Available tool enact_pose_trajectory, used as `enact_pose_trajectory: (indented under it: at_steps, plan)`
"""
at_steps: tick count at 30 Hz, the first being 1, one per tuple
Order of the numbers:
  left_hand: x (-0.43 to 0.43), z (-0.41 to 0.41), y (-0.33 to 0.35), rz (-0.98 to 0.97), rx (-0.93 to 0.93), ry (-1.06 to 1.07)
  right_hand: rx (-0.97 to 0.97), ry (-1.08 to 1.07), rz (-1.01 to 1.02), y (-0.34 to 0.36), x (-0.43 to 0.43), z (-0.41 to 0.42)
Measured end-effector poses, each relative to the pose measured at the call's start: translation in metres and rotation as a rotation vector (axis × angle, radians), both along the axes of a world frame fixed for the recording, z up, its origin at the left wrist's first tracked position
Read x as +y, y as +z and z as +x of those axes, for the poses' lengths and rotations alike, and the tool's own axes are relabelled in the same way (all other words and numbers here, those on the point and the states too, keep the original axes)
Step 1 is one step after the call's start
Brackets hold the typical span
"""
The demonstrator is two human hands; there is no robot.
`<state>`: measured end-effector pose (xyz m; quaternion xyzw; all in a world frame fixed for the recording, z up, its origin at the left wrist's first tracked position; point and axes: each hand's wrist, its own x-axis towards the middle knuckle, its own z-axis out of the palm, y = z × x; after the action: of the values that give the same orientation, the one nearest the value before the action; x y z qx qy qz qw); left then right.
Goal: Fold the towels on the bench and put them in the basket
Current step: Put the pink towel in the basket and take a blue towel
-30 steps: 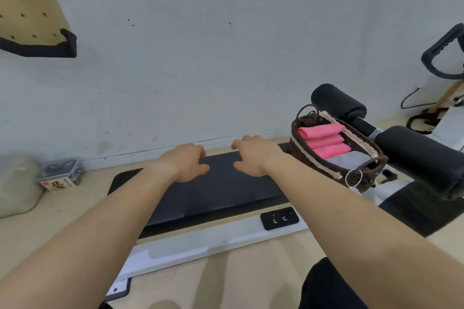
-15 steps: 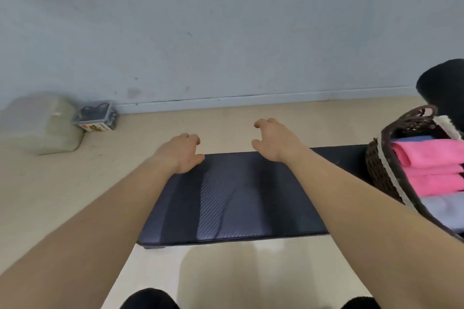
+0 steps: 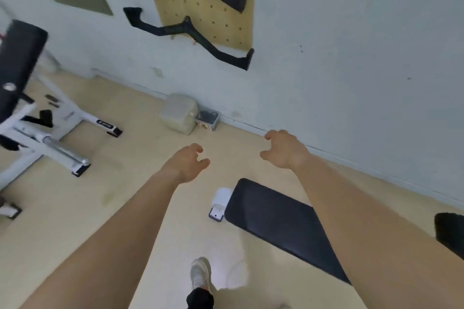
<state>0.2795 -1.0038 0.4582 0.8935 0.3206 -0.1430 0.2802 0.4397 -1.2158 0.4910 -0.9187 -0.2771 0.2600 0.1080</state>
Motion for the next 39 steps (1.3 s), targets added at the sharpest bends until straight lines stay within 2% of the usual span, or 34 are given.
enact_pose_trajectory:
  at_steps: [8,13,19,28,34,39]
  plan:
    - [0.135,-0.155,0.075,0.143,-0.031,0.334,-0.091,0.389,0.101,0.08,0.204,-0.084]
    - [0.226,-0.249,0.094,0.234,-0.007,0.433,-0.151,0.573,0.107,0.095,0.335,-0.159]
    - [0.334,-0.345,0.121,0.248,0.018,0.535,-0.144,0.715,0.131,0.115,0.472,-0.25]
    - [0.471,-0.406,0.115,0.237,0.025,0.678,-0.149,0.908,0.106,0.102,0.644,-0.324]
    - [0.597,-0.43,0.107,0.319,0.006,0.722,-0.077,0.965,0.095,0.075,0.789,-0.34]
    - [0.697,-0.452,0.118,0.342,0.047,0.773,-0.028,0.996,0.116,0.08,0.916,-0.344]
